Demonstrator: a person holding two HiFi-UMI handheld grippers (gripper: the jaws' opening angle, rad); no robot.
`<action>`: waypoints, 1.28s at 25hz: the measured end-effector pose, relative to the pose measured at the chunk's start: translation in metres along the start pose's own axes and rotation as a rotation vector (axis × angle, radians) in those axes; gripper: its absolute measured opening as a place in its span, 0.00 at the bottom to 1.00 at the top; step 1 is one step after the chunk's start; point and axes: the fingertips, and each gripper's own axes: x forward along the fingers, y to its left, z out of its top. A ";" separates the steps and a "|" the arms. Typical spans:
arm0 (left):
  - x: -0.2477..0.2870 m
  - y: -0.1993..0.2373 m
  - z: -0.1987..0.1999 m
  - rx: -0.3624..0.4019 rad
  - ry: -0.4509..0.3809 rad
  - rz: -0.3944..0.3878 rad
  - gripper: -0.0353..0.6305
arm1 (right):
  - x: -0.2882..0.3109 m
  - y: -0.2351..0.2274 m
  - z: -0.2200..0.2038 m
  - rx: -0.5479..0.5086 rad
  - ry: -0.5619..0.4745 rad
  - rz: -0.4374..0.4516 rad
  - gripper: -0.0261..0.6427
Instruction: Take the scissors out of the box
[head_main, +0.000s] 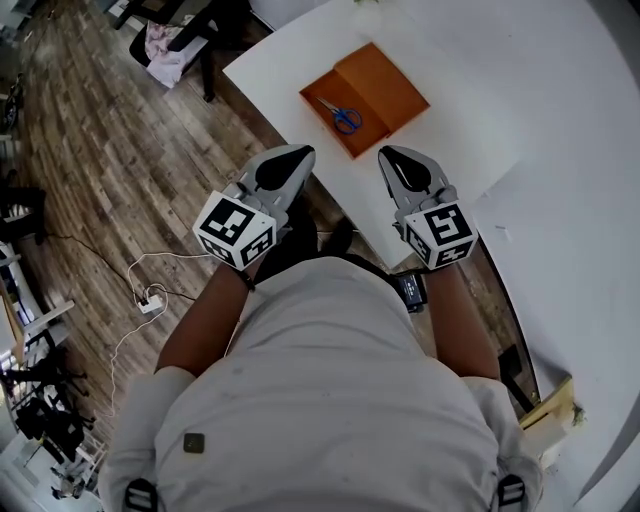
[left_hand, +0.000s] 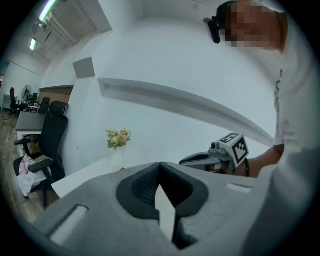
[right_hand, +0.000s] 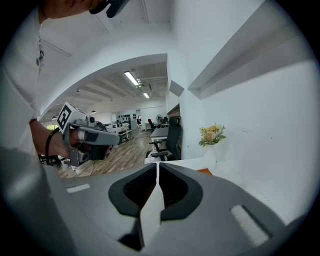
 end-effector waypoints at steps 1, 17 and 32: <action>0.003 0.003 0.001 0.001 0.003 -0.007 0.06 | 0.006 -0.003 0.000 0.002 0.005 -0.002 0.08; 0.055 0.074 -0.014 -0.038 0.072 -0.086 0.06 | 0.120 -0.052 -0.078 -0.043 0.317 0.043 0.18; 0.086 0.110 -0.060 -0.068 0.169 -0.130 0.06 | 0.187 -0.074 -0.187 -0.106 0.675 0.111 0.23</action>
